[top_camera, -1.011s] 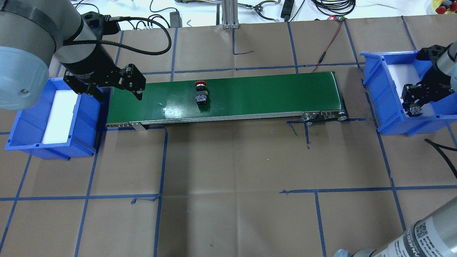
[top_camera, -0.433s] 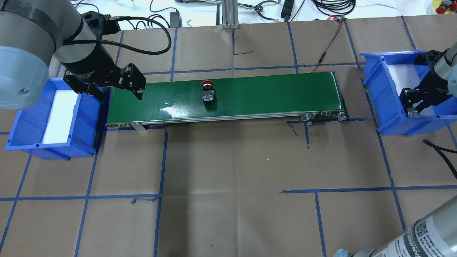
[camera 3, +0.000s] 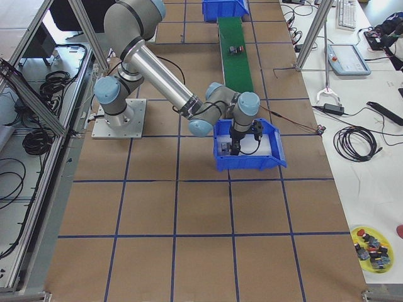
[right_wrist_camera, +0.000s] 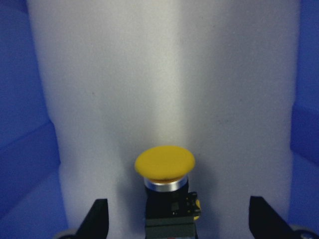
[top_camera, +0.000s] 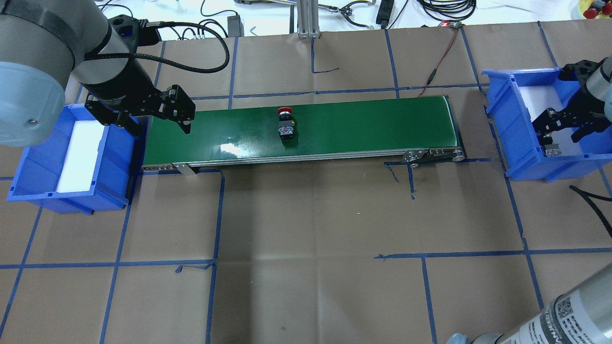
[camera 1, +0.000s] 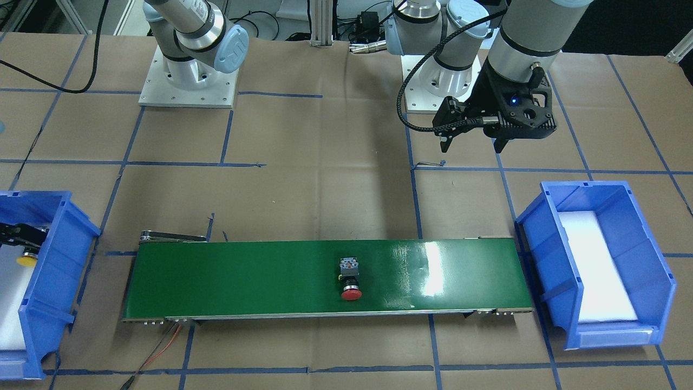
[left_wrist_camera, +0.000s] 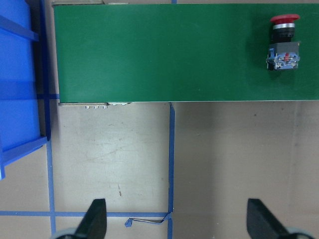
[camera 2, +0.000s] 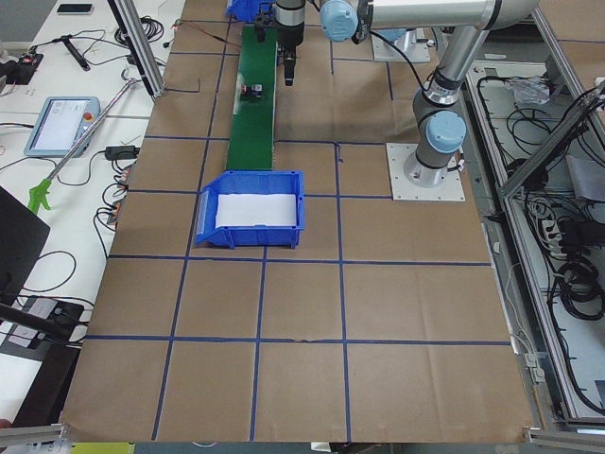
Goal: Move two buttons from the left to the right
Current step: 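Lower the yellow button into the bin and open the right gripper, then move the right gripper back over the conveyor toward the red button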
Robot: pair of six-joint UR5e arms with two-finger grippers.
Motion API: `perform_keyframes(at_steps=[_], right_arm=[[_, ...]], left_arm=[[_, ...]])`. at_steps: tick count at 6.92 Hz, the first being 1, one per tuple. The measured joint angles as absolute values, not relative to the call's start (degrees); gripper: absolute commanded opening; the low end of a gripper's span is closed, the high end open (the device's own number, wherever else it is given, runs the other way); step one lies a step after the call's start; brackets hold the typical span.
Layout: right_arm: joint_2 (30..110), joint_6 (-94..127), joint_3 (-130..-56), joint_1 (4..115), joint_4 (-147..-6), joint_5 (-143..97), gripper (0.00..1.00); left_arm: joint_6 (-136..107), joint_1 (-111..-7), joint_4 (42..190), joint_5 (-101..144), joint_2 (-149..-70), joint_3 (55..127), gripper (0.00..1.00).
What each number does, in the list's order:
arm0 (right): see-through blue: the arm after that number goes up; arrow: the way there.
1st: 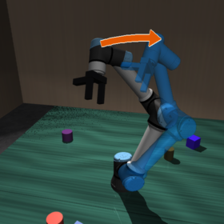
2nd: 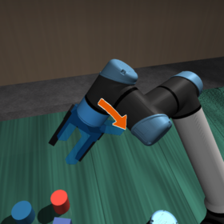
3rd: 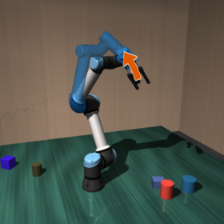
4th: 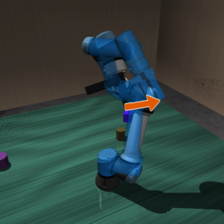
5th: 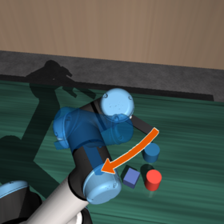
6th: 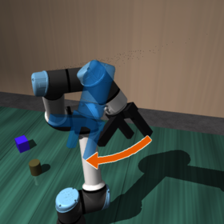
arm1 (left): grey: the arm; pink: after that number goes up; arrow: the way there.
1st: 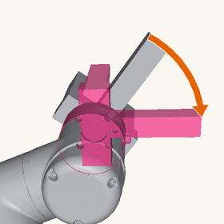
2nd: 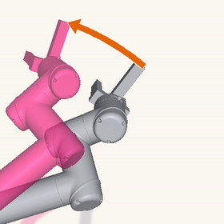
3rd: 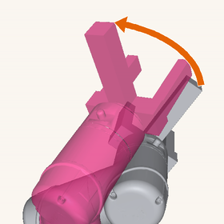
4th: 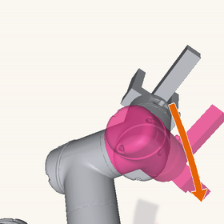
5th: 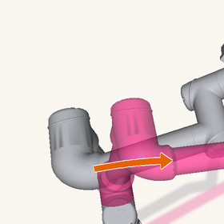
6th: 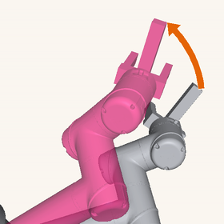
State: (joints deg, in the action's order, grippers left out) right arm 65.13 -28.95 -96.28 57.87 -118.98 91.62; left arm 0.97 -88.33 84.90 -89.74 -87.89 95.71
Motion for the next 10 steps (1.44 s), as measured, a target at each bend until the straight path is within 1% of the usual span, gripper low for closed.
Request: perform_keyframes(at_steps=[3, 6, 8, 10], right_arm=[[69.5, -28.8, -91.7, 58.7, -113.9, 91.1, 1.00], [75.6, -25.2, -83.9, 64.1, -103.3, 93.4, 1.00], [79.9, -15.4, -82.4, 70.2, -98.3, 93.5, 1.00], [83.7, -2.0, -82.6, 79.7, -93.5, 93.7, 1.00]], left_arm=[[1.0, -88.3, 84.9, -89.7, -87.9, 95.7, 1.00], [1.0, -88.3, 84.9, -89.7, -87.9, 95.6, 1.00], [1.0, -88.3, 84.9, -89.7, -88.0, 95.6, 1.00], [1.0, -88.3, 84.9, -89.7, -88.0, 95.5, 1.00]])
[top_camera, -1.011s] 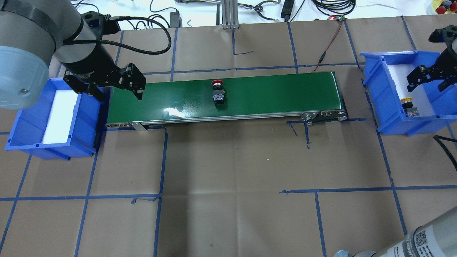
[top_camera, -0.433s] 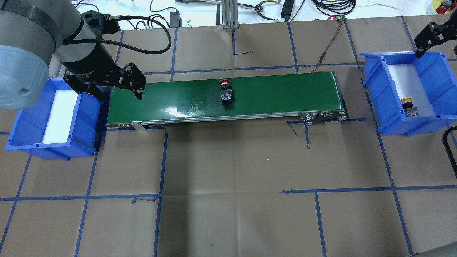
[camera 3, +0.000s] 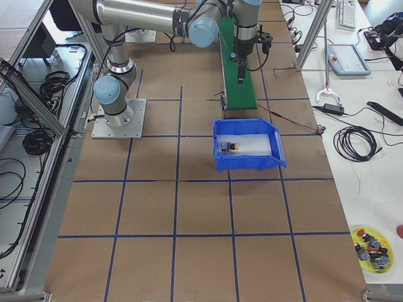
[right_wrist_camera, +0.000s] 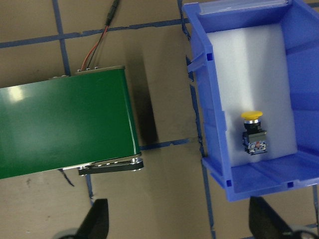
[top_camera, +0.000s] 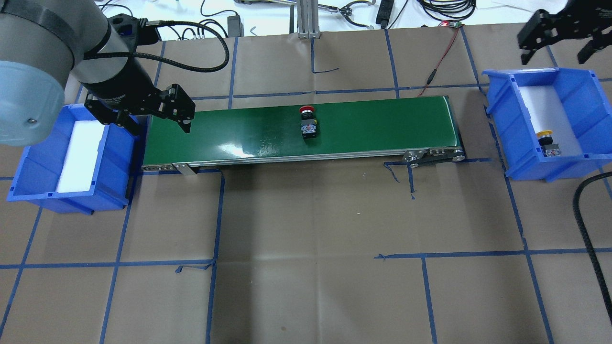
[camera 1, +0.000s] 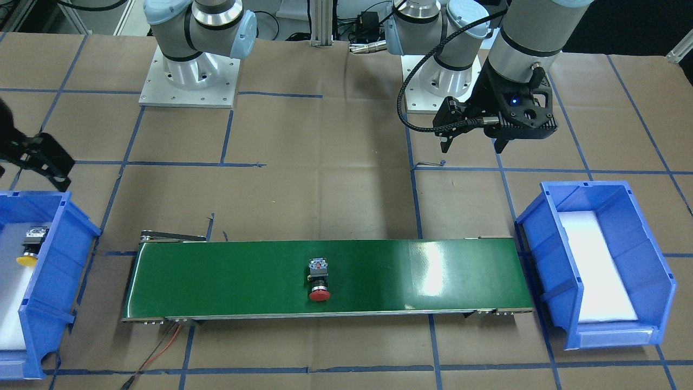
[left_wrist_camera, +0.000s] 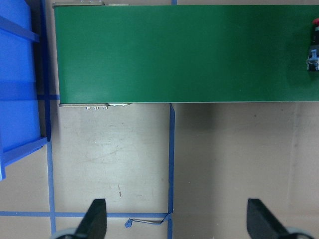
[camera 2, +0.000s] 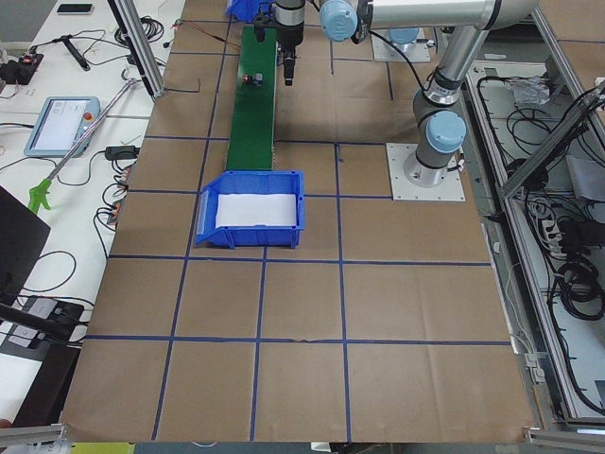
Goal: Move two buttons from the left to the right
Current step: 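Move the right gripper back over the conveyor toward the red button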
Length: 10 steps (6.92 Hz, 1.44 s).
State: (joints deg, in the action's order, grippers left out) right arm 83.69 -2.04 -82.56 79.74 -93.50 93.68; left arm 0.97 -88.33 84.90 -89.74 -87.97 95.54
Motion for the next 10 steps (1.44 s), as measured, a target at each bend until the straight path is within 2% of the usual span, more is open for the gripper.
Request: perform_keyframes(at_steps=[3, 10], right_arm=[[84.1, 7.8, -82.7, 91.1, -92.8, 93.9, 1.00], [83.4, 8.6, -83.5, 92.3, -92.6, 93.5, 1.00]], left_arm=[[1.0, -88.3, 84.9, -89.7, -88.0, 95.6, 1.00], [1.0, -88.3, 84.9, -89.7, -88.0, 95.6, 1.00]])
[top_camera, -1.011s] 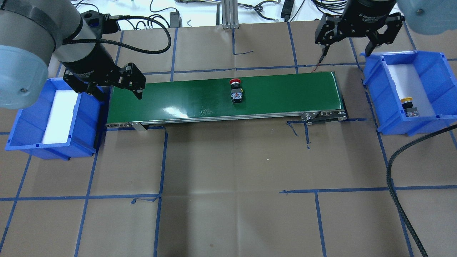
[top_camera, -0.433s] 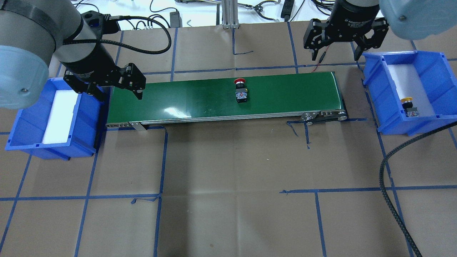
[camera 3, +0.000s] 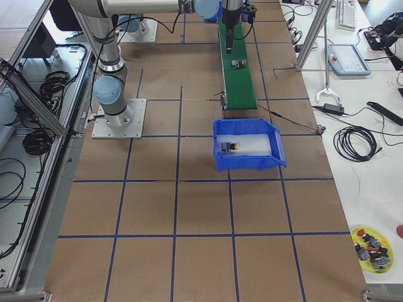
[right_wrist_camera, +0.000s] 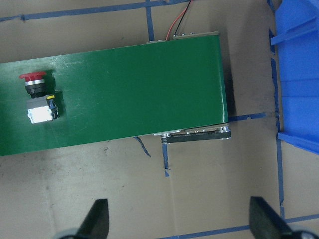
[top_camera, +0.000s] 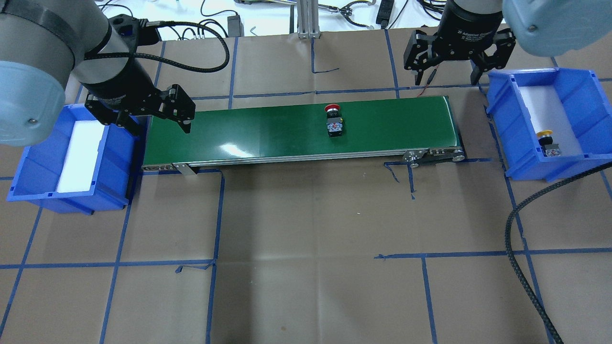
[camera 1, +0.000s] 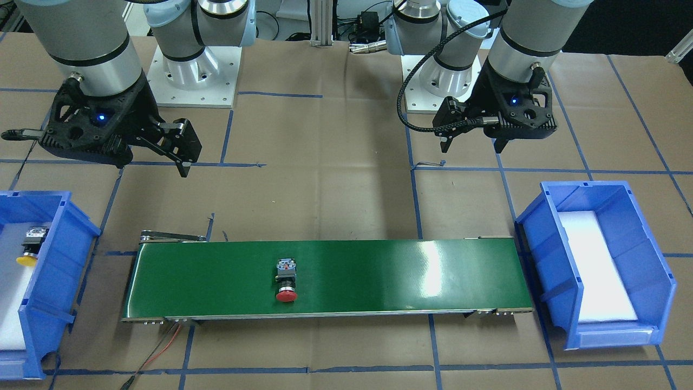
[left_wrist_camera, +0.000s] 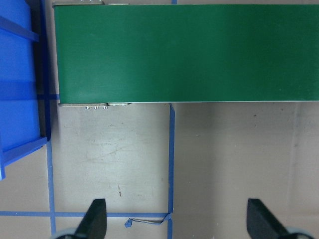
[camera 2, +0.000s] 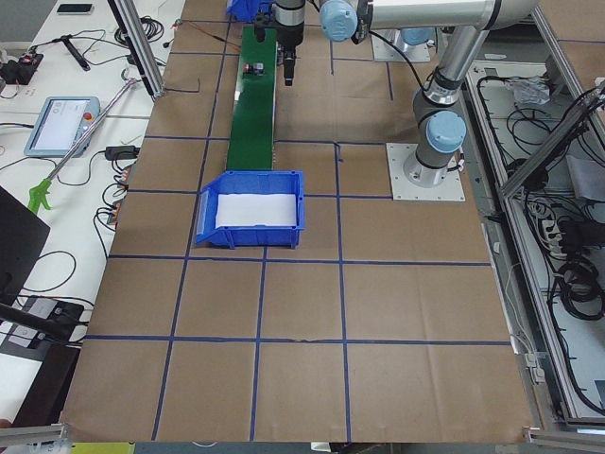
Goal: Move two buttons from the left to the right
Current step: 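Move the right gripper back over the conveyor toward the red button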
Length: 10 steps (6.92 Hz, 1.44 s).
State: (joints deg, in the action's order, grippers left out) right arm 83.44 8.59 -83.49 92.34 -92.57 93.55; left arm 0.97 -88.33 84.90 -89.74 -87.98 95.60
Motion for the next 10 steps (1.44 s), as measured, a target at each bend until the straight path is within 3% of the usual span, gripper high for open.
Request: perform_keyframes(at_steps=[4, 8, 10], right_arm=[[83.7, 8.6, -86.4, 92.5, -93.9, 93.1, 0.96], [80.9, 8.6, -94.4, 92.6, -110.8, 90.9, 0.99], [76.5, 8.8, -95.0, 92.6, -116.3, 86.6, 0.99]], left_arm=[[1.0, -88.3, 84.9, -89.7, -88.0, 95.5, 1.00], [1.0, -88.3, 84.9, -89.7, -88.0, 95.6, 1.00], [1.0, -88.3, 84.9, -89.7, -88.0, 95.6, 1.00]])
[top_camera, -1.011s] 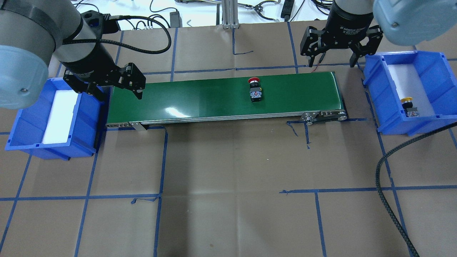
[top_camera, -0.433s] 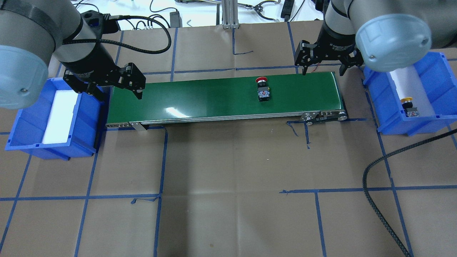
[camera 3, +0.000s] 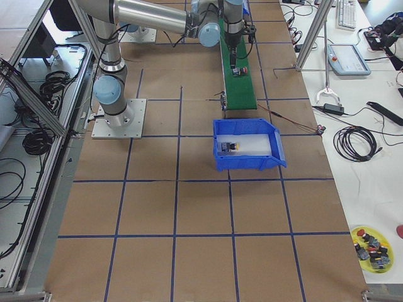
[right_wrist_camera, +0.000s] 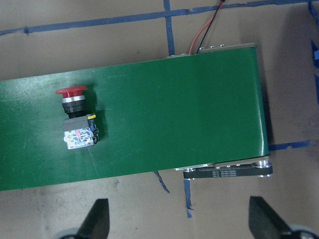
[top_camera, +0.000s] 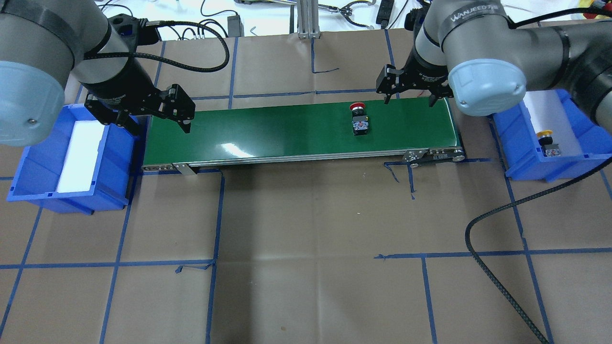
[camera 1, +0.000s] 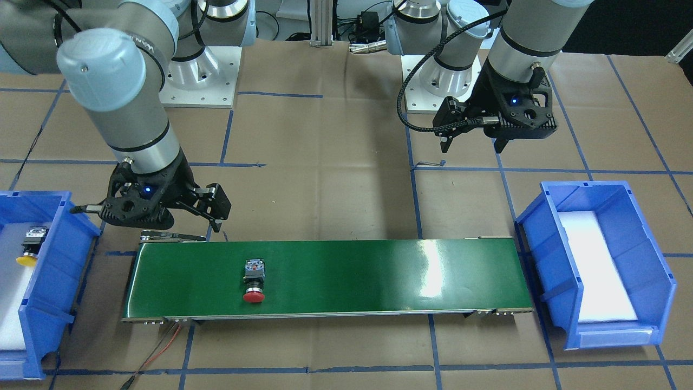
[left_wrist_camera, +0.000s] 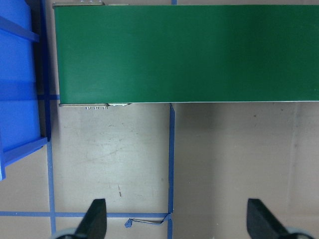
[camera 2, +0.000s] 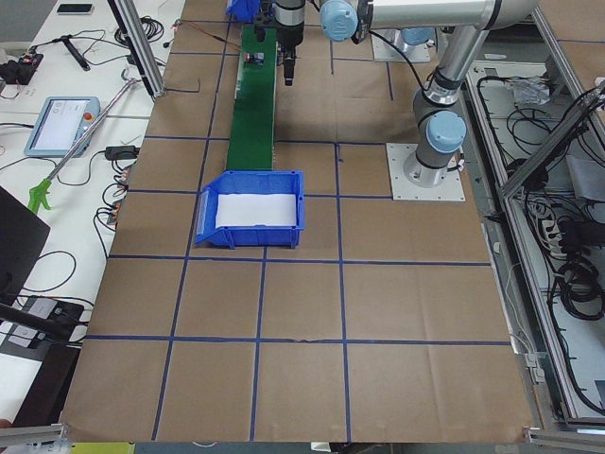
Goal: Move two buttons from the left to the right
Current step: 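Move the right gripper back over the conveyor toward the red button, then lower the right gripper onto the red-capped button and close it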
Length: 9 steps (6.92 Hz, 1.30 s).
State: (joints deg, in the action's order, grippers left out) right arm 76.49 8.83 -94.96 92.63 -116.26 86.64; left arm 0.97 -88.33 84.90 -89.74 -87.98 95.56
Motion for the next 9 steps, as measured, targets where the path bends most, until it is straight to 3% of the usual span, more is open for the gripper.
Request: perform_keyframes(at_steps=[4, 7, 8, 9], right_arm=[[66.0, 8.7, -89.5, 95.1, -117.9, 85.4, 0.99], [62.5, 8.6, -88.8, 95.4, -117.9, 88.0, 0.99], [61.7, 8.6, -88.9, 95.4, -117.9, 88.4, 0.68], [61.0, 8.6, -88.9, 95.4, -117.7, 88.5, 0.23]], left_arm=[[1.0, -88.3, 84.9, -89.7, -88.0, 95.6, 1.00], [0.9, -88.3, 84.9, -89.7, -88.0, 95.6, 1.00], [0.9, -88.3, 84.9, -89.7, -88.0, 95.6, 1.00], [1.0, -88.3, 84.9, -89.7, -88.0, 95.6, 1.00]])
